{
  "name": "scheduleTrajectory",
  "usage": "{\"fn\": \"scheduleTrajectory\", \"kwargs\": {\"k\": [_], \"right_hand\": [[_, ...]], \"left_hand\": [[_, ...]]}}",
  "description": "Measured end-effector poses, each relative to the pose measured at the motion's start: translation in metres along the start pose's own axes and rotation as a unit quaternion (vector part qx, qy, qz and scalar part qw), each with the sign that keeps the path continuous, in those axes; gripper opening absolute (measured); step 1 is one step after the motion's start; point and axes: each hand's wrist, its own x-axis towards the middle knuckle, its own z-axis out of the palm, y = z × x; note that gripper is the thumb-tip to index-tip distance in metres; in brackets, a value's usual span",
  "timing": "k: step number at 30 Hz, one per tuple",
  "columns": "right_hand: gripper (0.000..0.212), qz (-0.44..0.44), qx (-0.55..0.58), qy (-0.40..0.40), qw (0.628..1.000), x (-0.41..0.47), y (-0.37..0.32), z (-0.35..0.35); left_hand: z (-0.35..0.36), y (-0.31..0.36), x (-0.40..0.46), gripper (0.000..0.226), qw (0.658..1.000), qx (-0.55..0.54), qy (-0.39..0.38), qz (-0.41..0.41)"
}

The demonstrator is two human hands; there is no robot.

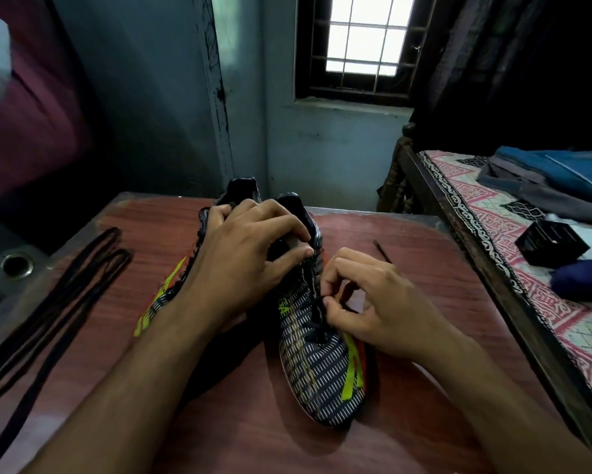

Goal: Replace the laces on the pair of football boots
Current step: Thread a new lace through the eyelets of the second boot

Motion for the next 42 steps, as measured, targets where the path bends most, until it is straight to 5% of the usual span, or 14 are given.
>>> {"fn": "scheduleTrajectory", "kwargs": {"k": [3, 9, 18, 31, 39, 42], "right_hand": [[0.003, 0.019, 0.020, -0.024, 0.999, 0.000, 0.001, 0.001], [0.001, 0.019, 0.032, 0.028, 0.999, 0.000, 0.004, -0.002], [0.011, -0.040, -0.031, 0.067, 0.996, 0.001, 0.002, 0.002], [0.015, 0.074, 0.025, -0.033, 0.996, 0.000, 0.006, -0.009], [0.015, 0.062, -0.003, -0.086, 0.994, 0.000, 0.005, -0.014], [0.015, 0.069, 0.019, -0.125, 0.990, -0.001, 0.004, -0.017]], "left_hand": [[0.000, 0.000, 0.000, 0.031, 0.999, -0.049, -0.006, 0.013], [-0.008, -0.002, 0.004, 0.029, 0.993, 0.053, 0.104, 0.003], [-0.006, -0.002, 0.001, 0.025, 0.994, -0.038, -0.081, 0.062], [-0.003, 0.003, 0.003, 0.028, 0.988, -0.084, -0.127, 0.033], [0.003, 0.010, 0.000, 0.044, 0.981, -0.005, -0.195, -0.009], [-0.001, 0.013, 0.001, 0.024, 0.973, 0.008, -0.231, -0.021]]}}
